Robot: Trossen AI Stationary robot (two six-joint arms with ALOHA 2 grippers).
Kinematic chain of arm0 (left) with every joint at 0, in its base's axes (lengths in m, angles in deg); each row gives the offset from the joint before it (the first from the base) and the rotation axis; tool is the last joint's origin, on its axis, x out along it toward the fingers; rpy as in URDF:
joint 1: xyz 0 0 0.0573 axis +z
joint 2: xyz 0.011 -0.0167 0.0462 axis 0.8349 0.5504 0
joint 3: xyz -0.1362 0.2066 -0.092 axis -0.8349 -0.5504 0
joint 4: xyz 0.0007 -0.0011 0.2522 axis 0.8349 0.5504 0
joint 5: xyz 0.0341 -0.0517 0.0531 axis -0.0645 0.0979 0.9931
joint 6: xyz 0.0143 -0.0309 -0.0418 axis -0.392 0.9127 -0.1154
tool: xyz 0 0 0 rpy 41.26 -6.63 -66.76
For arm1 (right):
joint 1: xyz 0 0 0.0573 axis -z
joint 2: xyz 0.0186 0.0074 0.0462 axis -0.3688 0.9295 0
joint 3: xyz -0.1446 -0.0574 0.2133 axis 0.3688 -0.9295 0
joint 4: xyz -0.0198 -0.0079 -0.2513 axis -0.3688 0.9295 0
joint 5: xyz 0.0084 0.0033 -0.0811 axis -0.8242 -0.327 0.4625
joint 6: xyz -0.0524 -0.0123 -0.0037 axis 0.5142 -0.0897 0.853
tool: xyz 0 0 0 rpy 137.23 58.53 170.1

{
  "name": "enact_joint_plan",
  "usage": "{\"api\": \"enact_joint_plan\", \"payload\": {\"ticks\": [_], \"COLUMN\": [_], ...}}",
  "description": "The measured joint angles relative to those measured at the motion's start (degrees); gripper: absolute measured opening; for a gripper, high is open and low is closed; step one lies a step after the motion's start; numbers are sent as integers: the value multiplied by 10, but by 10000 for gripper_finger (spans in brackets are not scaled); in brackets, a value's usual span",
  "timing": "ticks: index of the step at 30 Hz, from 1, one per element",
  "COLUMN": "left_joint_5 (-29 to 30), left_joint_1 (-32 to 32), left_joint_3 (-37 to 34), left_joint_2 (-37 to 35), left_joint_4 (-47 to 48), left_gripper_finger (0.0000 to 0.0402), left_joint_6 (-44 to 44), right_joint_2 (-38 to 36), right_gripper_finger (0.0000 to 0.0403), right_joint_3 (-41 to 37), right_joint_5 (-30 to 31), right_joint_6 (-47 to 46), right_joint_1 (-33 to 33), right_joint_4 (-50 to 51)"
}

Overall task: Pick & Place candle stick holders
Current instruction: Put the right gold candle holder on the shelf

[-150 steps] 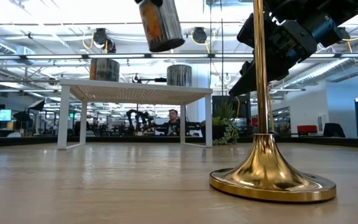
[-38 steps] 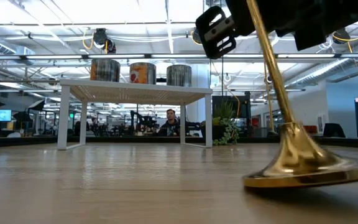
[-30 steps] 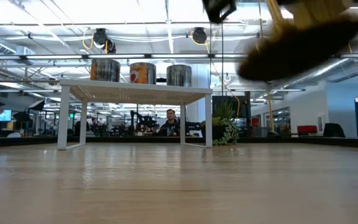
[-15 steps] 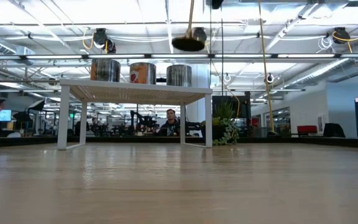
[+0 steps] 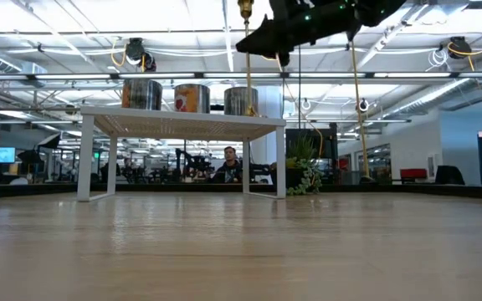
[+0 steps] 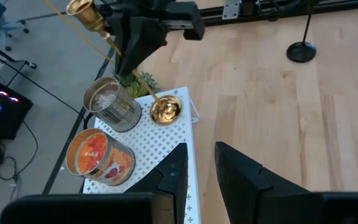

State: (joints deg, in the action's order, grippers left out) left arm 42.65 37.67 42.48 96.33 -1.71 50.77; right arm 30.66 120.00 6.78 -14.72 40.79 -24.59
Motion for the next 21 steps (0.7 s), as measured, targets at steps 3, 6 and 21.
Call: {"api": "enact_joint_plan", "payload": {"ticks": [3, 6, 21], "left_joint_5": [0, 0, 0], "left_joint_1": [0, 0, -3], "left_joint_3": [0, 0, 0], "left_joint_2": [0, 0, 0], "left_joint_4": [0, 0, 15], "left_gripper_finger": [88, 88, 88], "left_joint_6": [0, -4, 35], "right_joint_2": [8, 8, 8], "right_gripper_finger": [13, 16, 107], "right_joint_3": [0, 0, -1], "right_joint_5": [0, 0, -2], "right_joint_6": [-12, -17, -7], "right_joint_1": [5, 4, 4], "right_joint_4": [-11, -8, -4]}}
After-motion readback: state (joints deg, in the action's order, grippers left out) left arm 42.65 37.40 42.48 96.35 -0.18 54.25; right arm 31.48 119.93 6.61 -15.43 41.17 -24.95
